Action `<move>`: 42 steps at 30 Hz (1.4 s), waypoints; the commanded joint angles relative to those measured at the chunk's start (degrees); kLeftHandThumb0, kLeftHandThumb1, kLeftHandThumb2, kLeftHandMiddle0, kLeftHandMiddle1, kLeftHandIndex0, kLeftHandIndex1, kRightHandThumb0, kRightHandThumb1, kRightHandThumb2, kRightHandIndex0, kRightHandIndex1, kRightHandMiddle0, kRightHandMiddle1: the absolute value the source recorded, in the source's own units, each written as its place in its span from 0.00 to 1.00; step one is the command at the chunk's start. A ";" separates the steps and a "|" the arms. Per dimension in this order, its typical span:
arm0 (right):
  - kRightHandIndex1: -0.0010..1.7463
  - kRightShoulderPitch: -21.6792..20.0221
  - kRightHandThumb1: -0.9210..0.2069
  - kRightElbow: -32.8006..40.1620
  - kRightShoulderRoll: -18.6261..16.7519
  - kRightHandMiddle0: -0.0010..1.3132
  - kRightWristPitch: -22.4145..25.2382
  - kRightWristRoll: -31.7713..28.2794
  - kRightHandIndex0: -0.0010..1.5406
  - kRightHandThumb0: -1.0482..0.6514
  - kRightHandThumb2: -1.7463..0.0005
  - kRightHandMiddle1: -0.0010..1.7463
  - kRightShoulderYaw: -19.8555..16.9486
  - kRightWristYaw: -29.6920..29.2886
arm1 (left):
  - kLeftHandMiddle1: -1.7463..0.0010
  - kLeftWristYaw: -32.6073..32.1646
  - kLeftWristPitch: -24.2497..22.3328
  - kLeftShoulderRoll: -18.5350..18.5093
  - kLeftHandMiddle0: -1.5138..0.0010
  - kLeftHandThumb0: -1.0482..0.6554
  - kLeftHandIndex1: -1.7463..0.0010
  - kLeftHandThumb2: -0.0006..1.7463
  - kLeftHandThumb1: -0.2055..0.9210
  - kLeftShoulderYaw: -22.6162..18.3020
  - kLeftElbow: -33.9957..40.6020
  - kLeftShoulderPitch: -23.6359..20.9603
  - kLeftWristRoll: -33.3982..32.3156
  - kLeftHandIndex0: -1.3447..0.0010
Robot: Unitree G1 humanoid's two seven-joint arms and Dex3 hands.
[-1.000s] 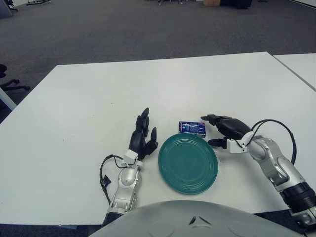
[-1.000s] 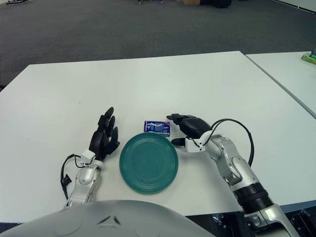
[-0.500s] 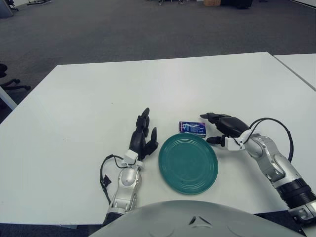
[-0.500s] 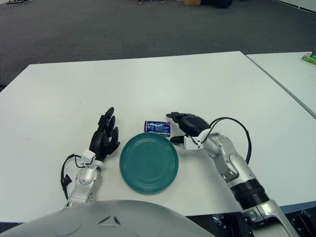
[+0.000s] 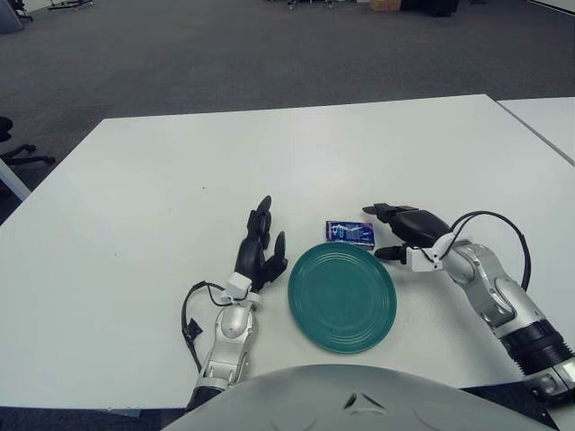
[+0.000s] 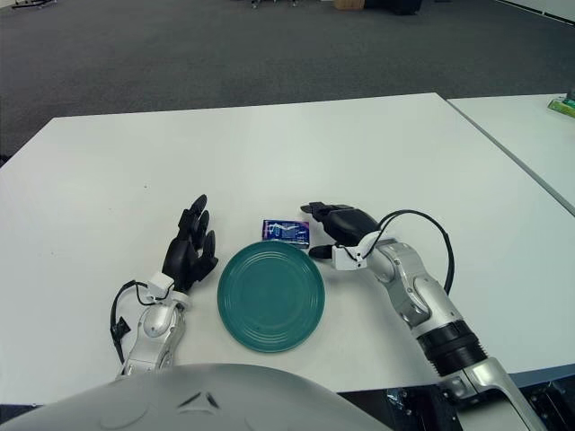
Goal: Put the gum into the plate.
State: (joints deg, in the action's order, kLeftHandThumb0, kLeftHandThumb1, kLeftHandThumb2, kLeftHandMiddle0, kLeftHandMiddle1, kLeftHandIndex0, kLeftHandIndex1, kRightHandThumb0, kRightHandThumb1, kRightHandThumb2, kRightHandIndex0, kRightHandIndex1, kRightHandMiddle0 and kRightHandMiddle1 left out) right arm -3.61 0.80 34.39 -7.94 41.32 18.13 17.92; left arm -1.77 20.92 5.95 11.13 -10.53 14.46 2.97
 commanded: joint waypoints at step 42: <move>0.01 -2.91 0.00 5.96 0.09 0.00 4.94 5.94 0.21 0.16 0.82 0.21 4.49 11.21 | 1.00 -2.64 1.83 3.02 0.98 0.13 0.90 0.45 1.00 4.63 -3.89 0.31 -0.12 1.00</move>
State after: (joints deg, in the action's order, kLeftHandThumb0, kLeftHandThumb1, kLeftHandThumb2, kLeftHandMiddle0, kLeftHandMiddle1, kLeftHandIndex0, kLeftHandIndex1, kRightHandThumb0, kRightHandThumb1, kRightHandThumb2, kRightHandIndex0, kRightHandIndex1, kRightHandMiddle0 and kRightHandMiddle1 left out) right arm -5.89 5.82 35.02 -3.88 46.71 21.79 27.47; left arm -3.90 23.50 5.93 15.27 -12.03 13.89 3.21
